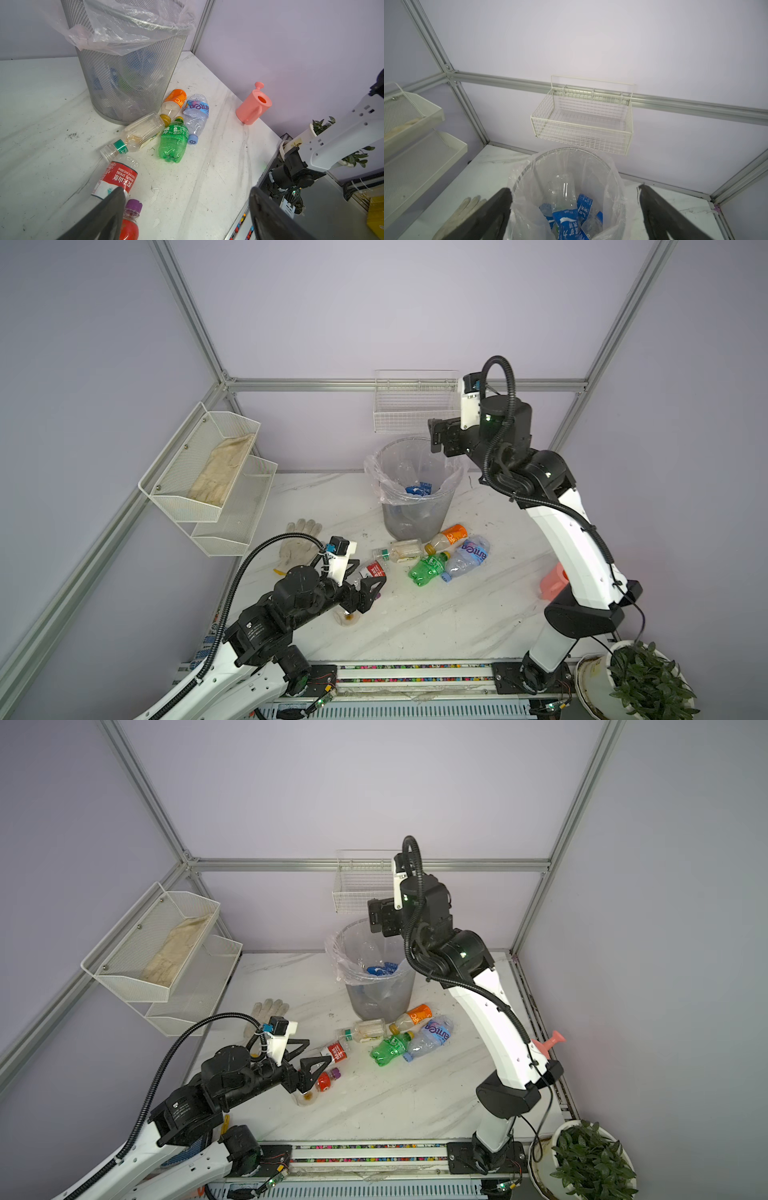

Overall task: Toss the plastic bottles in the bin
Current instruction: 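Open the right gripper above the bin to drop the Pocari bottle, then lower the left gripper onto the purple-cap red bottle while the right hovers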

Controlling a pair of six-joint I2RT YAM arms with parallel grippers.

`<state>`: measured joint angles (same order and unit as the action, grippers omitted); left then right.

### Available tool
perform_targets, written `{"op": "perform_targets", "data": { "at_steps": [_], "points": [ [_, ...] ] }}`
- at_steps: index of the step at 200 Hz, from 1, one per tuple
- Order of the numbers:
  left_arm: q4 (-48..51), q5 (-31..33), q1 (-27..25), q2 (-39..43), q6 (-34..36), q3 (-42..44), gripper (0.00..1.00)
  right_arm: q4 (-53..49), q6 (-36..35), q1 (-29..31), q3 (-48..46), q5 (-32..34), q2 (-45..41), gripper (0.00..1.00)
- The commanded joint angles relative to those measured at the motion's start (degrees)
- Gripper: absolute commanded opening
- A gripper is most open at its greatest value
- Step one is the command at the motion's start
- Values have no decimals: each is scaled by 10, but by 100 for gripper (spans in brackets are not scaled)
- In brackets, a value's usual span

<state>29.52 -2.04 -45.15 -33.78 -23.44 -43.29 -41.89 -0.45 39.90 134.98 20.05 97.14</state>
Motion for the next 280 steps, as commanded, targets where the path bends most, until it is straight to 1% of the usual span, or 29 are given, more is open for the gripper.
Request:
{"op": "perform_targets", "data": {
  "at_steps": [1,46,77,134,168,226,280],
  "points": [
    [-16,0,-5,-4,-6,1,91,17,8,0,-52,-9,-11,98],
    [-2,23,-5,-8,-15,14,91,30,16,0,-121,-21,-53,97],
    [19,33,-5,-40,-19,14,91,44,19,0,-167,-23,-79,97],
    [50,55,-5,-85,-20,12,91,55,21,0,-217,-22,-106,98],
    [71,75,-4,-104,-24,11,91,58,20,0,-231,-21,-119,97],
    [92,78,-4,-167,-39,12,91,56,20,0,-238,-31,-135,97],
    [108,93,2,-211,-61,9,92,51,22,0,-249,-42,-152,97]
  ]
}}
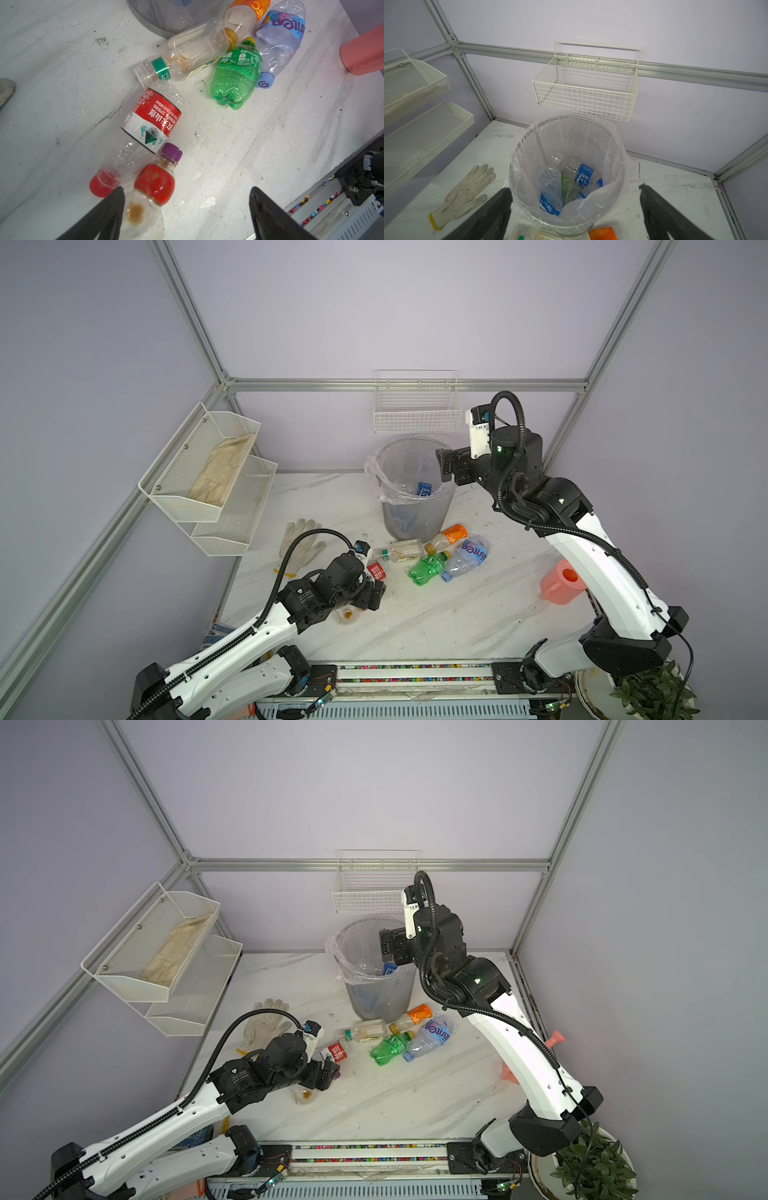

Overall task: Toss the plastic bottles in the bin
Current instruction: 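Lower the left gripper onto the purple-cap red bottle while the right hovers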

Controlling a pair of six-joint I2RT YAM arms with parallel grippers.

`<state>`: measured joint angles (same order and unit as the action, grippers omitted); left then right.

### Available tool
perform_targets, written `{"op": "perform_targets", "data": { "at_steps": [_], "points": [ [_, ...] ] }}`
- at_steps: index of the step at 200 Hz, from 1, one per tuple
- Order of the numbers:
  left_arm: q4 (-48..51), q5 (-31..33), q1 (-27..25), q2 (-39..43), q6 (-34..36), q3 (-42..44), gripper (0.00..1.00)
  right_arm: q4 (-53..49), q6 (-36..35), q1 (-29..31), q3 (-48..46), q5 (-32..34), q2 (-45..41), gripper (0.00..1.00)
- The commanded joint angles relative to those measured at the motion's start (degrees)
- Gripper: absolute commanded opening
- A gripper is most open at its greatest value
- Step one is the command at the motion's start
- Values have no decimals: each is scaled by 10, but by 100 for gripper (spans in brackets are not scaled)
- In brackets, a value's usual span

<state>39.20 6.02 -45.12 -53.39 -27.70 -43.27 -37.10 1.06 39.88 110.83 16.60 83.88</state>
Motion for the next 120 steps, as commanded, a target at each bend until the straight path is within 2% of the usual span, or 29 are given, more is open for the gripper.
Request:
{"op": "perform_targets", "data": {
  "at_steps": [1,120],
  "points": [
    [11,12,2,-16,-19,9,92,4,7,0,-8,-8,-20,97],
    [12,18,33,-89,-41,27,93,8,4,0,-54,-24,-49,97]
  ]
}}
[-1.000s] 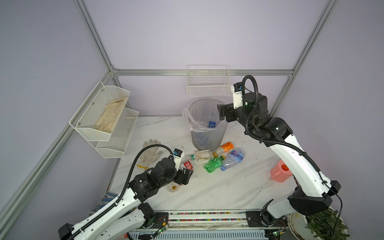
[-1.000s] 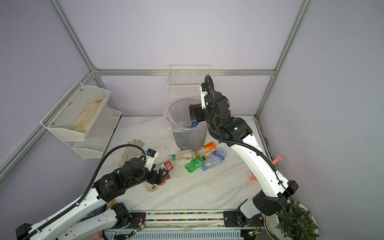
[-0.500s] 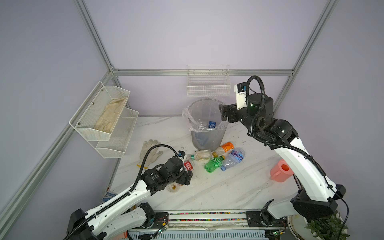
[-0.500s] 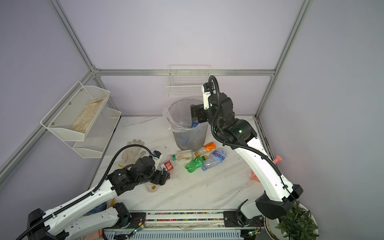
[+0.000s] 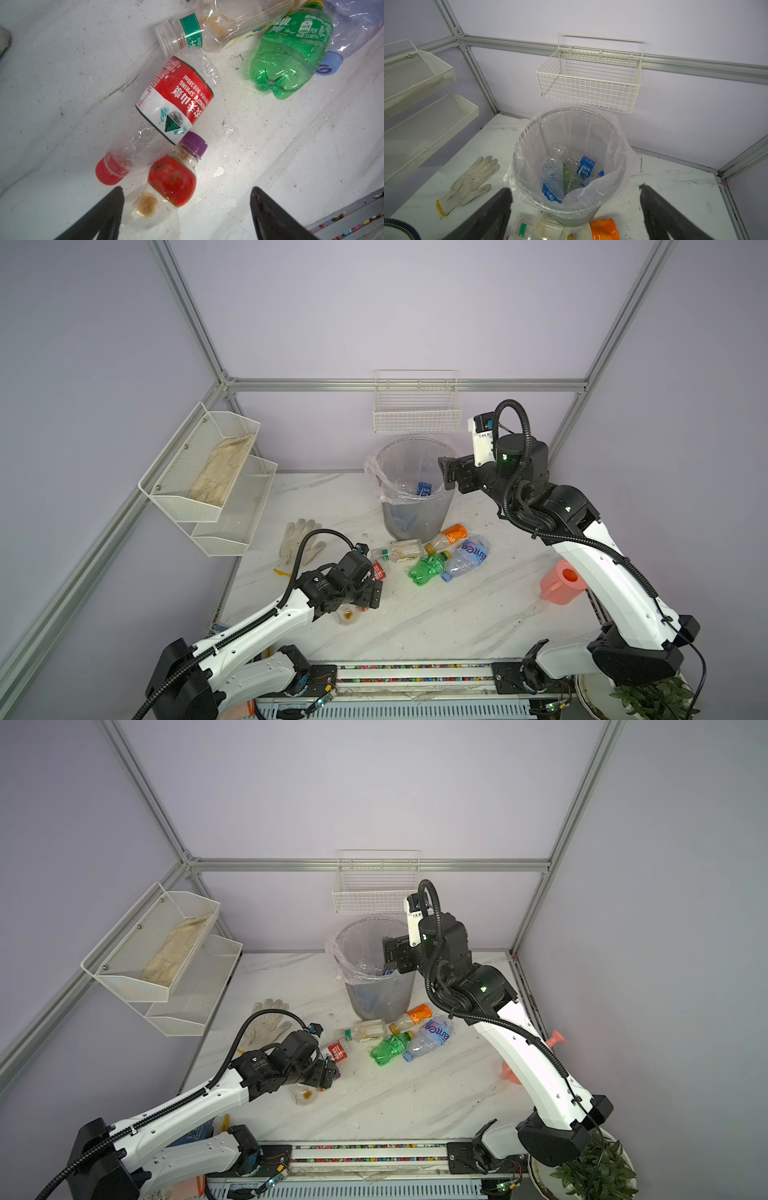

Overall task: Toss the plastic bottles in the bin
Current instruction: 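Lower the left gripper onto the purple-cap red bottle while the right hovers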

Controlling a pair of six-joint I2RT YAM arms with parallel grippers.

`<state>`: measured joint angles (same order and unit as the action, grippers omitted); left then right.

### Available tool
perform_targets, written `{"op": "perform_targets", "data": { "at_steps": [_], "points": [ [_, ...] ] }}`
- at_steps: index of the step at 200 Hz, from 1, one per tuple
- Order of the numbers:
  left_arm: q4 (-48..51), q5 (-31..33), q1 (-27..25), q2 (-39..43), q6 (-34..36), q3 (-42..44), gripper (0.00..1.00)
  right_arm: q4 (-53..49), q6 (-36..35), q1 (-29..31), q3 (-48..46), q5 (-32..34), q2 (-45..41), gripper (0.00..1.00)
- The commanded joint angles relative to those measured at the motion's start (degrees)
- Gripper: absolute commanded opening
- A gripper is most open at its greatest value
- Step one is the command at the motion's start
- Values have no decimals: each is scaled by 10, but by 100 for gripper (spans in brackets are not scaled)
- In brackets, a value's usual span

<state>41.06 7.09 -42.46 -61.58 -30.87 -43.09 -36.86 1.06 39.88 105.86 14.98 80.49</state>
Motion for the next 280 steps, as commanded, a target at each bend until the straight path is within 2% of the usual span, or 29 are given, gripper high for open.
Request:
{"op": "perform_targets", "data": {
  "at_steps": [1,119,189,268,280],
  "points": [
    [-7,7,6,-8,-10,26,93,5,4,0,-5,-7,-15,97],
    [20,-12,3,-76,-32,18,92,11,5,0,-31,-8,-42,98],
    [23,-8,-36,-115,-47,11,88,25,7,0,-46,-3,-50,97],
    [1,-8,-88,-189,-62,-8,86,28,9,0,-51,4,-64,98],
    [-1,-6,-95,-220,-64,-14,84,28,8,0,-53,6,-66,97]
  ]
}}
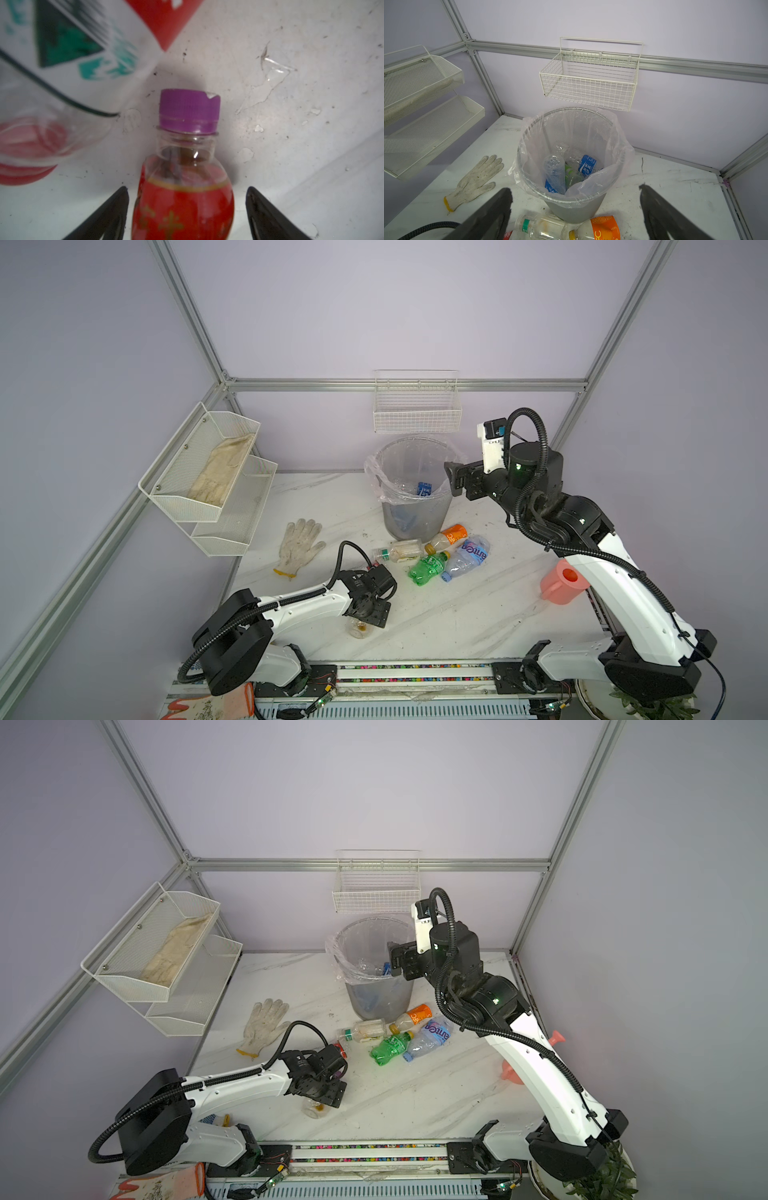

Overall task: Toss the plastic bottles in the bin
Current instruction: 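Lower the left gripper onto the purple-cap red bottle while the right hovers, then close the left gripper around the purple-cap red bottle and lift it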

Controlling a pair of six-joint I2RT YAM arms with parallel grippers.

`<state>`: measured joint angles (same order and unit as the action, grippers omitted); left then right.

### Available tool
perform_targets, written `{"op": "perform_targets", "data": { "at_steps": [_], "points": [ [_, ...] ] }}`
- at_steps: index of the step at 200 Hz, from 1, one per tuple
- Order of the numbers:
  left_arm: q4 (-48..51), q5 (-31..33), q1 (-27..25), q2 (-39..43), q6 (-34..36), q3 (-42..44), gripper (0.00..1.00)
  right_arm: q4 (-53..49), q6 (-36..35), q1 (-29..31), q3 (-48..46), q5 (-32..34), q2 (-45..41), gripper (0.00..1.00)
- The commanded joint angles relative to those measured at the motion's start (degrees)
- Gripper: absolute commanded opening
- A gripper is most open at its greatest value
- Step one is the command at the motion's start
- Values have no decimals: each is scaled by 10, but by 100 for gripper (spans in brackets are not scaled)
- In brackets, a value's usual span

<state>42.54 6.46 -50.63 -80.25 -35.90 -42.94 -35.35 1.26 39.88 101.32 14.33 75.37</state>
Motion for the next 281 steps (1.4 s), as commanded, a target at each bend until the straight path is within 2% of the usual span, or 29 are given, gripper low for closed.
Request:
{"op": "perform_targets", "data": {
  "at_steps": [1,39,75,91,150,205,281],
  "points": [
    [-15,0,-14,-34,-14,-16,84,13,6,0,-9,12,-16,97],
    [-15,5,-31,-63,-15,-32,73,15,8,0,-18,16,-23,97],
    [-14,6,-38,-66,-11,-44,53,19,8,0,-24,20,-30,97],
    [-11,11,-43,-60,-9,-52,48,19,8,0,-28,21,-33,97],
    [6,37,-62,3,15,-105,46,22,10,0,-45,18,-42,97],
    [35,75,-69,48,52,-192,45,25,13,1,-55,16,-52,97],
    [26,114,-74,77,147,-324,42,32,16,0,-69,11,-57,97]
  ]
}}
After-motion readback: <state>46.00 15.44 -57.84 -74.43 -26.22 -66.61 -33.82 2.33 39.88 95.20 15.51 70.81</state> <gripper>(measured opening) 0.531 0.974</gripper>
